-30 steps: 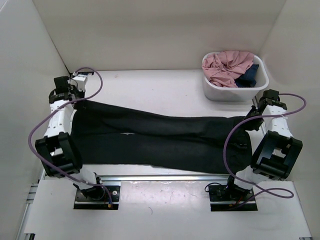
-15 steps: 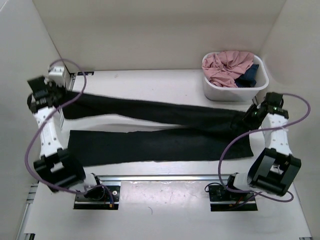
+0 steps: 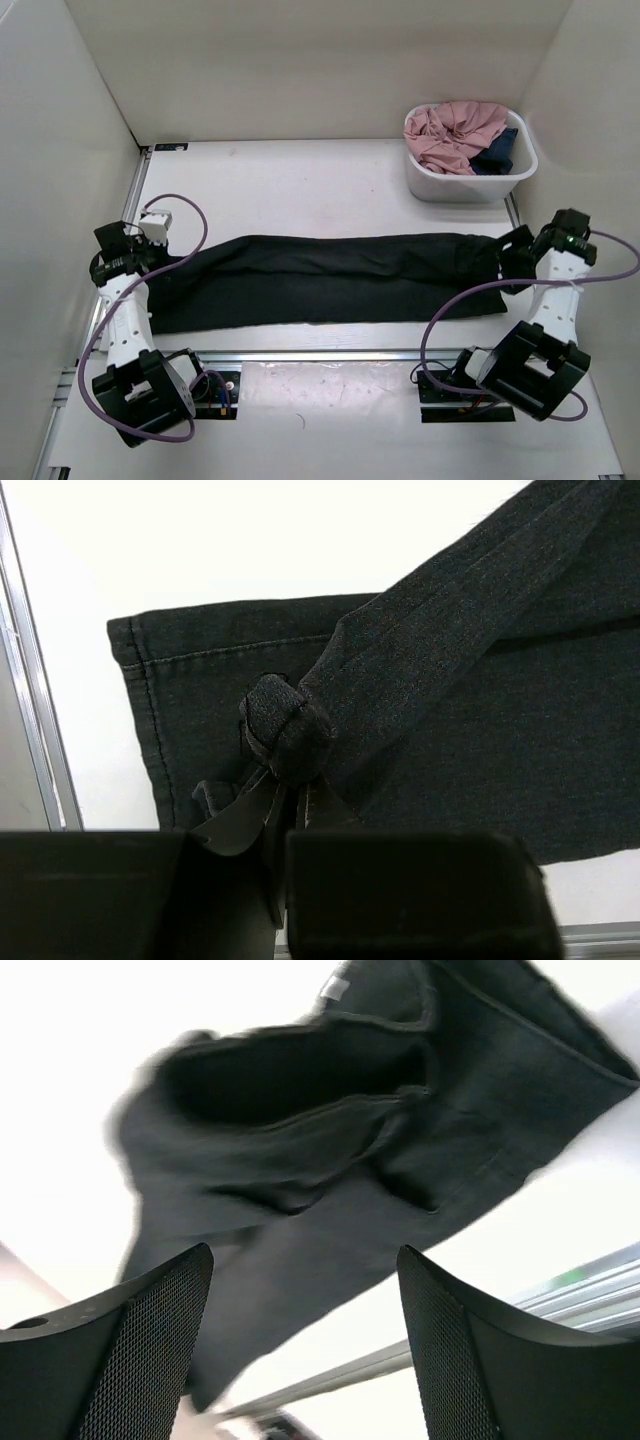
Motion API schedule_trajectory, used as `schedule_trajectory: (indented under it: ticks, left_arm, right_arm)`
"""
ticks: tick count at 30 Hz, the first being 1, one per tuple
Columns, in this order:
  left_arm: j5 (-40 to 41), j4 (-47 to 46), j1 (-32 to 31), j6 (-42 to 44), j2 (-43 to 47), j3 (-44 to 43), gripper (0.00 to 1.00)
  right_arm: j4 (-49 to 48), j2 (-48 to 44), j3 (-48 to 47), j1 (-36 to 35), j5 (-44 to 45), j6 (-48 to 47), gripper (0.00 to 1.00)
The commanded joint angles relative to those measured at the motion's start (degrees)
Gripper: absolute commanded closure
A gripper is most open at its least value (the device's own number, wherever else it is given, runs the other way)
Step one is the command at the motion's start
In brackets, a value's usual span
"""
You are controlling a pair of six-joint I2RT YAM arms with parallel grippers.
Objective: Fold and stack the trousers
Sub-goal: Flatten the trousers out, then fold the trousers
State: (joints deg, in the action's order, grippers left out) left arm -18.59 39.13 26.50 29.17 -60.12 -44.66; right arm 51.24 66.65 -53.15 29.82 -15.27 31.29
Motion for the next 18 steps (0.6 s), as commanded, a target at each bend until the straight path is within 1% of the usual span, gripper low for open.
schedule_trajectory:
  ticks: [1, 3, 5, 6, 7, 8, 9, 10, 11, 13, 14, 15, 16, 17, 18]
  left_arm:
    - [-0.22, 1.55, 0.31, 1.24, 1.15, -0.34, 0.86]
    - [0.83, 2.34, 0.31, 1.24, 0.53, -0.34, 0.86]
    - [0.84, 2.88, 0.31, 1.24, 0.53, -0.95, 0.86]
    - [0.84, 2.88, 0.31, 1.24, -0.08, -0.95, 0.86]
    - [0.84, 3.4, 0.31, 1.24, -0.09, -1.47, 0.86]
    - [0.84, 3.4, 0.31, 1.24, -0.78, -1.48, 0.86]
    - [0.31, 3.93, 0.31, 1.24, -0.79, -2.09, 0.86]
    - [0.31, 3.93, 0.31, 1.24, -0.79, -2.09, 0.86]
    - [0.31, 3.93, 0.31, 0.72, -0.79, -2.09, 0.86]
    - [-0.22, 3.93, 0.31, 0.71, -0.79, -2.09, 0.86]
    - [-0.22, 3.93, 0.31, 0.71, -0.79, -2.09, 0.86]
    - [-0.22, 3.93, 0.31, 0.19, -0.79, -2.09, 0.86]
    - [0.3, 3.93, 0.31, 0.19, -0.79, -2.09, 0.86]
    - [0.31, 3.93, 0.31, 0.19, -0.79, -2.09, 0.86]
    - [0.31, 3.93, 0.31, 0.8, -0.79, -2.09, 0.86]
  right_arm:
    - [5.68, 2.59, -11.84, 0.06, -3.89, 6.33, 0.21]
    - [9.38, 2.08, -16.44, 0.06, -0.74, 7.21, 0.2]
    - [13.08, 1.47, -20.31, 0.06, 2.51, 8.52, 0.11]
    - [13.09, 1.46, -22.77, 0.06, 3.04, 9.05, 0.1]
    - [10.83, 2.25, -23.84, -0.64, 2.27, 9.05, 0.03]
    - [9.24, 4.52, -25.15, -0.64, 2.26, 9.05, 0.01]
    - [7.4, 6.19, -25.17, -1.25, 1.65, 9.05, 0.01]
    - [3.38, 8.04, -25.17, -1.78, 1.64, 9.05, 0.01]
    - [2.21, 12.75, -25.17, -2.57, 2.17, 9.05, 0.01]
    - [-0.69, 18.13, -25.17, -4.15, 4.01, 8.44, 0.01]
    - [-2.1, 23.82, -25.17, -4.16, 4.02, 7.83, 0.01]
    - [-3.24, 26.48, -25.17, -5.03, -0.68, 6.95, 0.01]
    - [-3.86, 28.95, -25.17, -6.69, -2.73, 6.94, 0.01]
    - [-3.87, 32.71, -25.17, -7.93, -2.75, 6.94, 0.01]
    - [-3.87, 34.14, -25.69, -9.94, -2.75, 6.25, 0.01]
